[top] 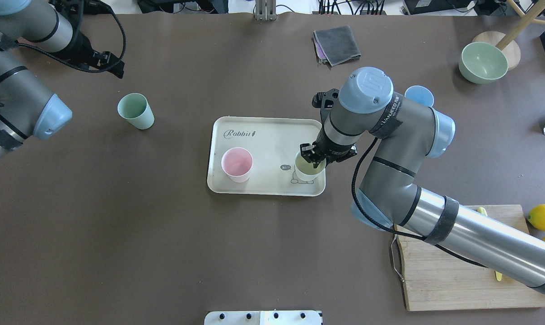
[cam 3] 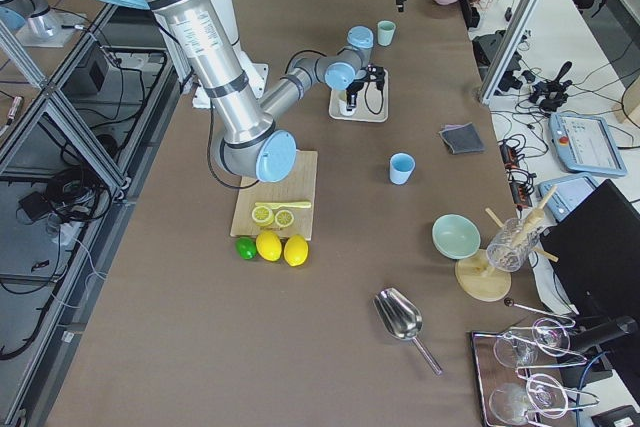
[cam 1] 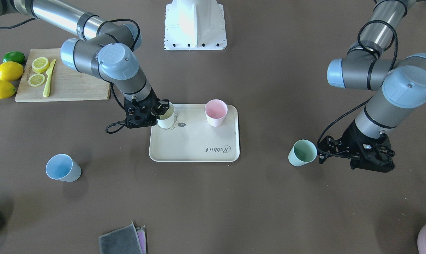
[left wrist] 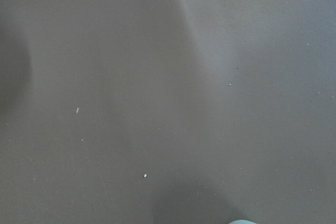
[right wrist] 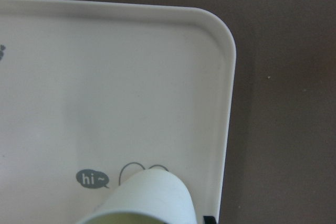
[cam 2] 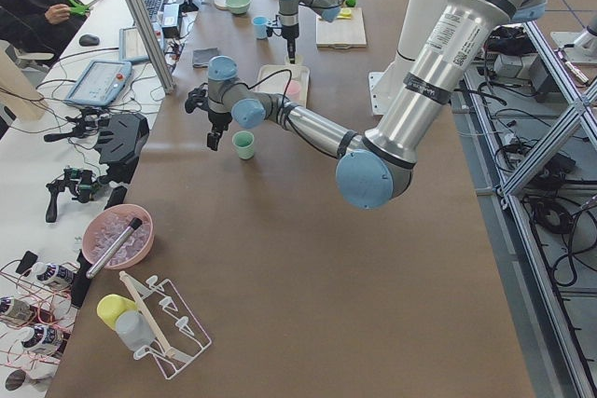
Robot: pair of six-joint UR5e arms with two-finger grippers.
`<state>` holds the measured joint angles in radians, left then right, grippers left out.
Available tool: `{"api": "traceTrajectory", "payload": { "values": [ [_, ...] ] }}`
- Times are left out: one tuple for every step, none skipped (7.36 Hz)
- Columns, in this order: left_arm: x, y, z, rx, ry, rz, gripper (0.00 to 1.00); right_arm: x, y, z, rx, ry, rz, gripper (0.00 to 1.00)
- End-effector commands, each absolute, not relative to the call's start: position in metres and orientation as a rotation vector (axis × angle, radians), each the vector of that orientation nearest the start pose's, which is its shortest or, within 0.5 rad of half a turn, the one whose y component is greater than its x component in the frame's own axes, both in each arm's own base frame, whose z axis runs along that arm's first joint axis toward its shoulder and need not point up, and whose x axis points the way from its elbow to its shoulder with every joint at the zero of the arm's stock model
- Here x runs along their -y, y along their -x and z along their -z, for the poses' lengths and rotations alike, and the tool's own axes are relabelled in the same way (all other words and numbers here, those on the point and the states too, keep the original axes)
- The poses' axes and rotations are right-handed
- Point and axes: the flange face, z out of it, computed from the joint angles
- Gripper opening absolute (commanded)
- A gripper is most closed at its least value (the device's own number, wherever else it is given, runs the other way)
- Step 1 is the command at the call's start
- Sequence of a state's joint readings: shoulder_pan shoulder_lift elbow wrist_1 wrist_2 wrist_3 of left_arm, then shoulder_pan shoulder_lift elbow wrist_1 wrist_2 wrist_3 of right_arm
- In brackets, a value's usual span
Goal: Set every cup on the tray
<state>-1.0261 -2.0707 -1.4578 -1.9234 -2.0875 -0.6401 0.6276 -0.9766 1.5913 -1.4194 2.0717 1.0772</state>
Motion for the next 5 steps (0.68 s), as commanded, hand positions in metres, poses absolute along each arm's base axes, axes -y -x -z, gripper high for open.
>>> {"api": "traceTrajectory", "payload": {
  "values": [
    [0.632,-0.304,-0.383,-0.826,-0.3,-0.081,0.97,0.476,0.489,-0.261,0.925,-0.009,0.064,1.0],
    [0.626,-0.315,-0.383,-0.831,-0.29,-0.087,0.97,0.486,0.472,-0.255,0.952,0.012,0.055,1.0],
    [0.622,-0.32,-0.39,-0.83,-0.282,-0.094,0.97,0.493,0.461,-0.254,0.95,0.022,0.041,1.0],
    [0.614,-0.328,-0.401,-0.832,-0.276,-0.104,0.95,0.499,0.45,-0.252,0.947,0.017,0.025,1.0],
    [0.608,-0.334,-0.405,-0.832,-0.267,-0.113,0.93,0.507,0.437,-0.251,0.954,0.029,0.01,1.0]
  ]
}}
